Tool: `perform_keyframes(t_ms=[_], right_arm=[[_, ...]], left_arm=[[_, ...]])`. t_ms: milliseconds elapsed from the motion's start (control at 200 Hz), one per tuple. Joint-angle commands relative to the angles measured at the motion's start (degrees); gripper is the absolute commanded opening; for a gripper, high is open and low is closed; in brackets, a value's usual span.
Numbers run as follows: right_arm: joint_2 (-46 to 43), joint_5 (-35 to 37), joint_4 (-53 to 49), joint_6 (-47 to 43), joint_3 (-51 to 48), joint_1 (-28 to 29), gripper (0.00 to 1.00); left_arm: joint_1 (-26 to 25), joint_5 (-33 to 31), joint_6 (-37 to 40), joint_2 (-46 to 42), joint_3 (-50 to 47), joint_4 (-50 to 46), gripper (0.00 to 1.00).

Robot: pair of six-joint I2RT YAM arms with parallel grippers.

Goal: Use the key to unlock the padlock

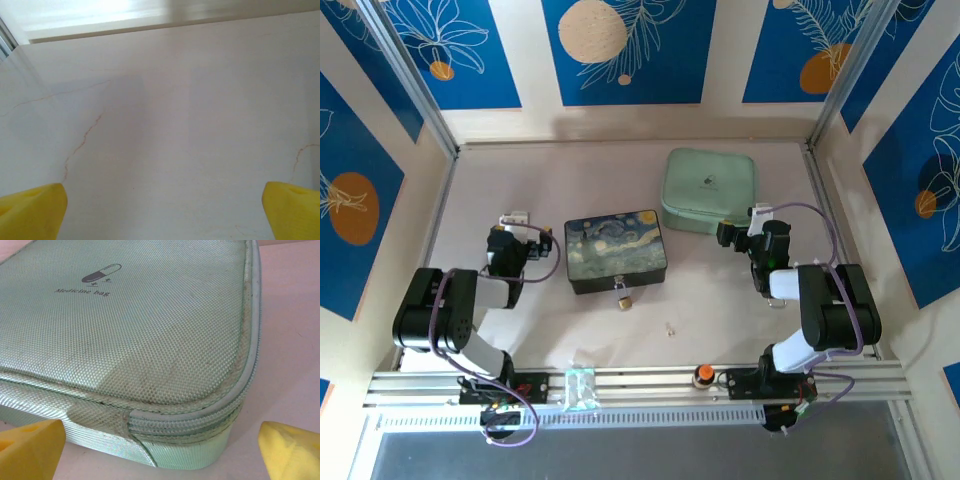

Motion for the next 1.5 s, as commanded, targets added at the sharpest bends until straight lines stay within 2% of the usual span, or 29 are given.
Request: perform_keyframes(t_ms=[0,1286,1496], right_arm=[[-0.27,0.36,1.24,-0.08,0.57,0.2,0.99],[-0.47,-0.3,1.27,0.0,0.48,-0.05,0.99],[-4.09,-0.69,-5.83,0.33,2.78,-0.32,0.99]], left_arm=[[-0.47,1.78,1.2,0.44,1.04,-0.08,0.99],[-0.29,2.08,1.01,0.44,1.05,-0.13,0.99],[-0.42,-1.43,0.05,-2.58,-0.16,-0.08,0.99]])
